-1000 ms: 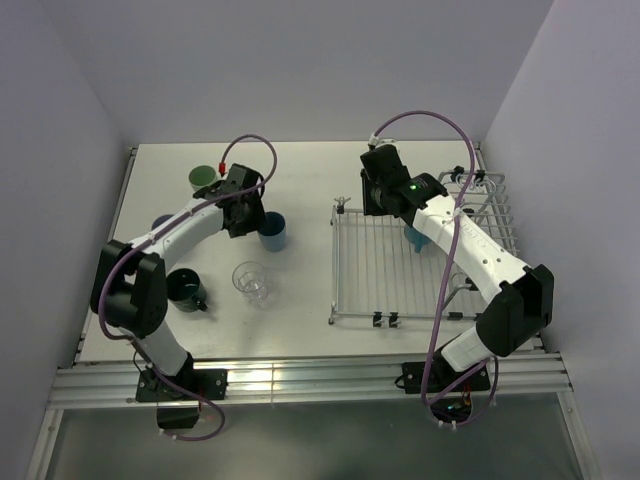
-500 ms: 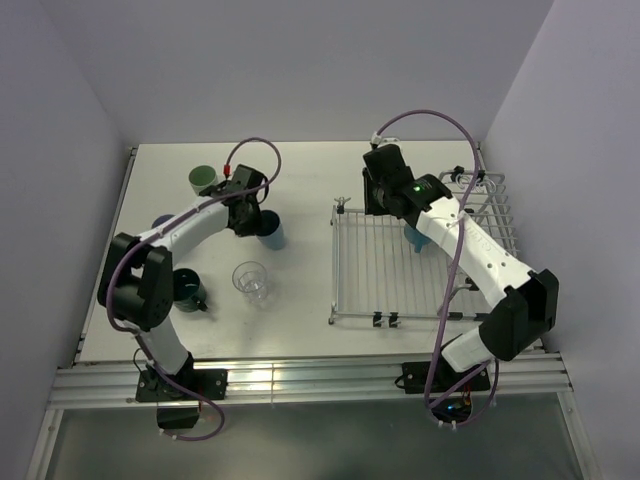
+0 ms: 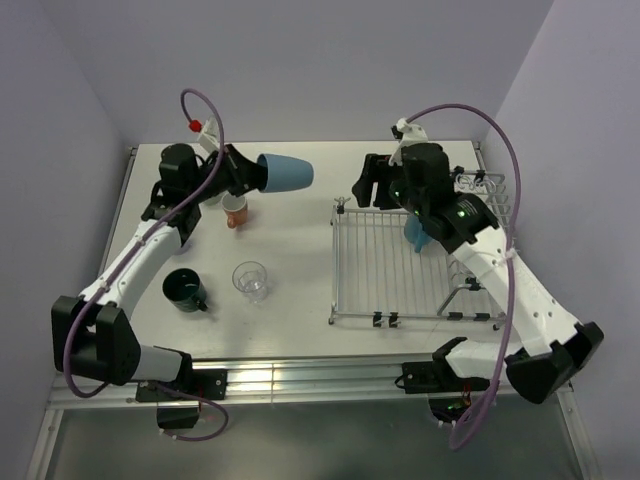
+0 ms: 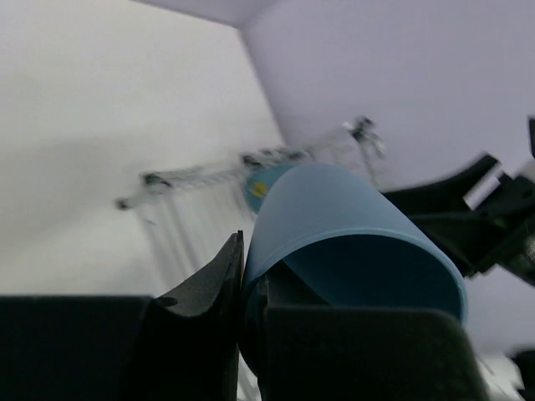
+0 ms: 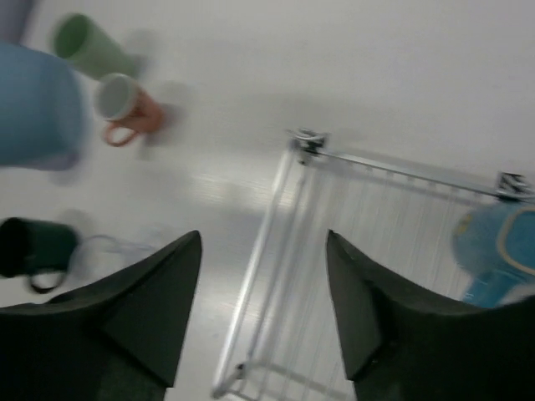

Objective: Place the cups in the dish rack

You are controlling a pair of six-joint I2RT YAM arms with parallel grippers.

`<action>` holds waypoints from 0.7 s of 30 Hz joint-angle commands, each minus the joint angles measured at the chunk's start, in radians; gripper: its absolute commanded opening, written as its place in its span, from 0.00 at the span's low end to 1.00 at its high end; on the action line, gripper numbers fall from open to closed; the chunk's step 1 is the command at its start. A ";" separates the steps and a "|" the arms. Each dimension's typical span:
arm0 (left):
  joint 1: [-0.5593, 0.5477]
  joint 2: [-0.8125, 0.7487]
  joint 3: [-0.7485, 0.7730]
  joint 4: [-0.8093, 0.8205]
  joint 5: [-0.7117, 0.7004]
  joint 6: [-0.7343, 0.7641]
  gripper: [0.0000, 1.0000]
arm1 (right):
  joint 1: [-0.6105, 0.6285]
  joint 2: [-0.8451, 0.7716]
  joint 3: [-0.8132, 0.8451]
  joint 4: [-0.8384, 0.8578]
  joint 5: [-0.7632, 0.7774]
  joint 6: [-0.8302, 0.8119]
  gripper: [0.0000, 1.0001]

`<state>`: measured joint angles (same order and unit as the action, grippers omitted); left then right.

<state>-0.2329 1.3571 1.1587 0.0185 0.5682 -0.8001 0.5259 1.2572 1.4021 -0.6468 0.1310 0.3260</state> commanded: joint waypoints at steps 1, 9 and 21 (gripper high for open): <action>-0.009 0.045 -0.117 0.415 0.329 -0.218 0.00 | 0.006 -0.109 -0.038 0.191 -0.224 0.047 0.74; -0.042 0.129 -0.212 1.061 0.455 -0.582 0.00 | 0.006 -0.162 -0.152 0.439 -0.543 0.122 0.97; -0.147 0.235 -0.159 1.213 0.449 -0.674 0.00 | 0.006 -0.119 -0.207 0.625 -0.695 0.203 1.00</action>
<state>-0.3702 1.5883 0.9535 1.1141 1.0058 -1.4410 0.5259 1.1328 1.2018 -0.1364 -0.4911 0.4908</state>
